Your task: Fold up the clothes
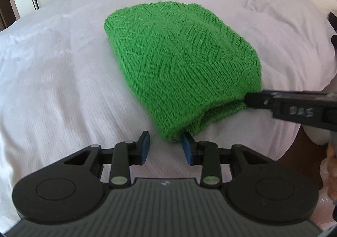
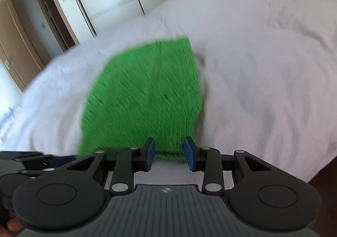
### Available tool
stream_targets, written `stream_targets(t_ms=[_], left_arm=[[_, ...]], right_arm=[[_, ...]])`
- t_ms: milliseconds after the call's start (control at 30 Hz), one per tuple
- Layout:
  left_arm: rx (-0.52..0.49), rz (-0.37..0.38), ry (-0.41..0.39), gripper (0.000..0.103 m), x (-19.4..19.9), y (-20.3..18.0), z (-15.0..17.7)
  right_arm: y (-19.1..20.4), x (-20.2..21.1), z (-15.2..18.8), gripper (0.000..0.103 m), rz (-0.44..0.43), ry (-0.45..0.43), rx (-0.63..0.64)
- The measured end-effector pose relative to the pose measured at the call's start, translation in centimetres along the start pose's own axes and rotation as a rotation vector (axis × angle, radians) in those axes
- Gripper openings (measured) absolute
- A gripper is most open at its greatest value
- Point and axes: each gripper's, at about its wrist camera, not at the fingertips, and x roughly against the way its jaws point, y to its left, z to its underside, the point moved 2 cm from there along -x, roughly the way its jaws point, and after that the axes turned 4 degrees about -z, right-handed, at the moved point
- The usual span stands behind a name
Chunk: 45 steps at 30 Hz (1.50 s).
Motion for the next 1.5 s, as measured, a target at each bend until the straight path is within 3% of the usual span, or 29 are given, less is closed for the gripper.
stream_targets(t_ms=[200, 267, 333, 400, 600, 900, 1500], left_arm=[[0.040, 0.000, -0.029, 0.031, 2.4, 0.7, 0.1], [0.056, -0.003, -0.044, 0.034, 3.4, 1.0, 0.1], [0.070, -0.008, -0.060, 0.036, 4.3, 1.3, -0.1], [0.079, -0.017, -0.072, 0.039, 5.2, 1.5, -0.1], [0.084, -0.070, -0.099, 0.050, 7.3, 1.8, -0.1], [0.115, -0.119, -0.103, 0.060, 9.5, 2.7, 0.5], [0.090, -0.122, -0.120, 0.065, 11.9, 1.9, 1.0]], right_arm=[[-0.3, 0.7, 0.5, 0.038, 0.024, 0.012, -0.039], [-0.1, 1.8, 0.3, 0.049, 0.036, -0.003, -0.044], [0.4, 2.7, 0.0, 0.072, 0.061, -0.001, -0.035], [1.0, 3.3, -0.4, 0.085, 0.085, 0.004, -0.018], [2.9, 4.6, -0.9, 0.100, 0.105, 0.006, 0.024], [5.0, 6.5, -0.9, 0.101, 0.101, -0.011, 0.060], [5.7, 8.7, -0.2, 0.101, 0.108, -0.044, 0.070]])
